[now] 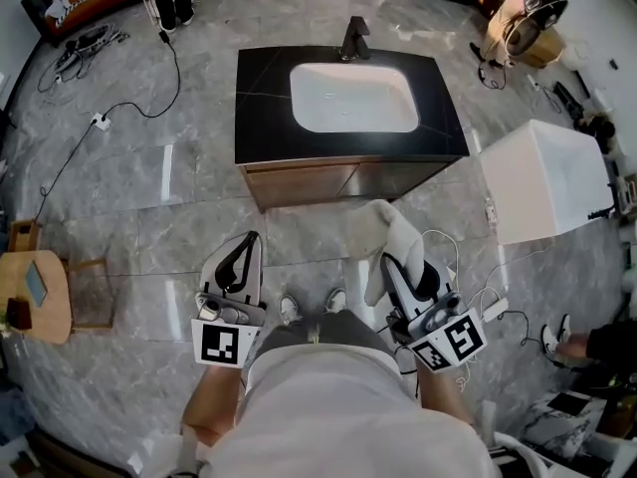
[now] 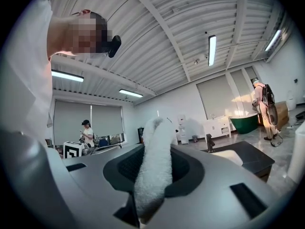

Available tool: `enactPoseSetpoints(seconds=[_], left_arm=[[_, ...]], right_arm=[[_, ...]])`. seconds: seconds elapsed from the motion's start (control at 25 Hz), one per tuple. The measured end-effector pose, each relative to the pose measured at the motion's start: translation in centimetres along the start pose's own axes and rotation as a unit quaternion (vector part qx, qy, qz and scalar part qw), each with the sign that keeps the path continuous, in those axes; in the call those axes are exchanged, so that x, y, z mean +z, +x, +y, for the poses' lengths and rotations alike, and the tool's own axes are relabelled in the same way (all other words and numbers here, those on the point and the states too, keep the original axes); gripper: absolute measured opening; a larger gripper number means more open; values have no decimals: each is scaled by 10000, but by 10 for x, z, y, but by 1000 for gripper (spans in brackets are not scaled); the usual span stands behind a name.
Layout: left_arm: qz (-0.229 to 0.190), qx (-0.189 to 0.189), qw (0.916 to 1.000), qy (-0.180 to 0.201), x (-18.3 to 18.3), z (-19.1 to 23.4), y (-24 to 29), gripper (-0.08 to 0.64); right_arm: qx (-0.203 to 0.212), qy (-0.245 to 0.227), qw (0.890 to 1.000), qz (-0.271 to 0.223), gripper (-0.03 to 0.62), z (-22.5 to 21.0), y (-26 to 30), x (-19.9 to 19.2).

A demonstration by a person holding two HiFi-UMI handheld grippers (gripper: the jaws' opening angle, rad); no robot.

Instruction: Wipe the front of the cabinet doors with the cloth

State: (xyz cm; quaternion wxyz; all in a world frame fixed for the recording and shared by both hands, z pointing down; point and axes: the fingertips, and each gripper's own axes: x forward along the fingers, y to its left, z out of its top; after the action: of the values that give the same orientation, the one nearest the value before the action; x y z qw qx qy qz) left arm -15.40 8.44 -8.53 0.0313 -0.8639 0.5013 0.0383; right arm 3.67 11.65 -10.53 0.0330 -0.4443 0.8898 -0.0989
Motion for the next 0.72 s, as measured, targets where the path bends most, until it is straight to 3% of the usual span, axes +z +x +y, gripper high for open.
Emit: enactPoseSetpoints(seconds=[0.16, 0.44, 0.72], left_arm=[[-40, 11, 10000, -25, -4, -5, 24, 18], [14, 436, 9990, 93, 1, -9, 45, 17], [453, 915, 9947, 94, -52, 9, 69, 17]], right_arm=[[69, -64, 9999, -38, 104, -25, 12, 3], [418, -44, 9991, 4, 104, -68, 34, 11], [804, -130, 9958, 427, 104, -107, 80, -37]])
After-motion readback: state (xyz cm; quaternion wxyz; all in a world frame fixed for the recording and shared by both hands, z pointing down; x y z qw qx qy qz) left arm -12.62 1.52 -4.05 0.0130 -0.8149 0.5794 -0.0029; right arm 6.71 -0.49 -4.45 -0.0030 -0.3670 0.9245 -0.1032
